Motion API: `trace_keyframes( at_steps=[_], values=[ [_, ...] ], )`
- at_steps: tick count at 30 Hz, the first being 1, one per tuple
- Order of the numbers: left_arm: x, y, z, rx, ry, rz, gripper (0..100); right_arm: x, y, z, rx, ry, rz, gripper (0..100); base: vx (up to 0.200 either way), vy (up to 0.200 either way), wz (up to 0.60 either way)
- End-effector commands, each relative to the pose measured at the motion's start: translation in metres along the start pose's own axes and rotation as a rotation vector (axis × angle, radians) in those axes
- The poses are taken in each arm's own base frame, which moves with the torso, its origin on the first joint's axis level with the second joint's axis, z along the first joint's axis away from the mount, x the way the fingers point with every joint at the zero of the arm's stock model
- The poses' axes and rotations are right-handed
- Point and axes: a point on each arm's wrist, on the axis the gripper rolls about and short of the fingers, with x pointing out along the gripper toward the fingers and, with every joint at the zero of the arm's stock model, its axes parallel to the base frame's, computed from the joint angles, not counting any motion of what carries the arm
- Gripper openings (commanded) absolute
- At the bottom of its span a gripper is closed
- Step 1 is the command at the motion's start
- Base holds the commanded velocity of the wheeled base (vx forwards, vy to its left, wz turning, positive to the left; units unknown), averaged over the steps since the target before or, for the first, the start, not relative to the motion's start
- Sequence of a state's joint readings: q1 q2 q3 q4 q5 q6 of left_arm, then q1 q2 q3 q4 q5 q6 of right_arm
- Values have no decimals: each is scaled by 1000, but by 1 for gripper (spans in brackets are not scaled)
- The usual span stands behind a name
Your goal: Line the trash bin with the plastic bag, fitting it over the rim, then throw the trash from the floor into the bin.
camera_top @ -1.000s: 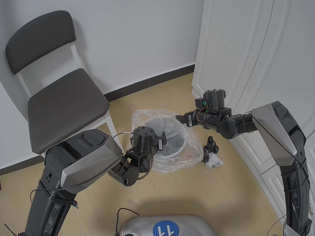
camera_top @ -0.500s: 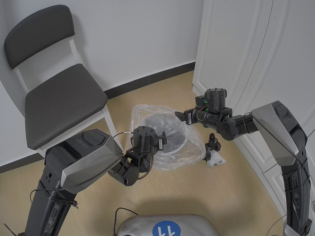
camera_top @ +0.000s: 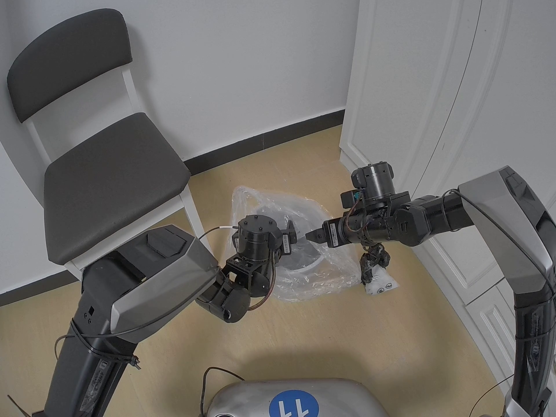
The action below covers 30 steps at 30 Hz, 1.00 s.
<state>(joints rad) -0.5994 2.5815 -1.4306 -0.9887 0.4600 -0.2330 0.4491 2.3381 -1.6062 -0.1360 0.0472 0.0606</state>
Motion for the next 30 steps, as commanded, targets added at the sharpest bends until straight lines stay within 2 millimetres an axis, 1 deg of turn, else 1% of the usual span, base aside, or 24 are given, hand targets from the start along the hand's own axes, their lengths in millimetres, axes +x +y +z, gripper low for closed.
trace_keyframes(
  at_steps=[1,3,5,7,9,11,12,13,15,16,17,18,21,22,23,25,26,27,30],
  values=[
    [16,-3,0,-30,-51,33,100,-14,4,-5,8,-39,16,100,0,0,0],
    [20,-3,-1,-35,-61,45,100,-23,3,-4,3,-88,20,100,0,0,0],
    [22,-3,-5,-35,-63,59,100,-38,4,0,0,-148,24,100,0,0,0],
    [21,-4,-6,-33,-62,64,100,-55,3,1,0,-185,23,100,0,0,0],
    [20,-5,-7,-31,-59,61,100,-68,2,2,2,-208,21,100,0,0,0],
    [18,-5,-8,-27,-51,60,100,-78,-6,2,15,-224,0,100,0,0,0],
    [18,-5,-8,-27,-51,60,100,-78,-6,2,15,-224,0,100,0,0,0],
    [16,-5,-11,-17,-36,60,100,-87,-20,1,34,-230,-32,100,0,0,0],
    [12,-6,-15,-8,-22,58,100,-93,-33,0,62,-239,-57,100,0,0,0],
    [12,-6,-16,-7,-21,56,100,-93,-34,0,69,-243,-62,100,0,0,0],
    [8,-10,-19,1,-10,48,100,-95,-45,-1,112,-262,-80,100,0,0,0],
    [6,-11,-20,6,-3,45,100,-96,-50,-2,137,-272,-86,100,0,0,0],
    [0,-16,-24,18,14,34,100,-86,-68,-15,190,-259,-128,100,0,0,0],
    [-3,-18,-24,20,16,28,100,-78,-79,-26,200,-228,-153,100,0,0,0],
    [-5,-19,-24,23,21,24,100,-71,-86,-34,203,-202,-169,100,0,0,0],
    [-8,-22,-27,29,28,17,100,-61,-97,-49,199,-151,-191,100,0,0,0],
    [-8,-22,-26,27,27,17,100,-59,-98,-50,199,-146,-193,100,0,0,0],
    [-11,-24,-28,35,37,11,100,-47,-108,-66,184,-91,-210,100,0,0,0],
    [-15,-27,-30,43,46,4,100,-28,-120,-88,135,-17,-231,100,0,0,0]
  ],
)
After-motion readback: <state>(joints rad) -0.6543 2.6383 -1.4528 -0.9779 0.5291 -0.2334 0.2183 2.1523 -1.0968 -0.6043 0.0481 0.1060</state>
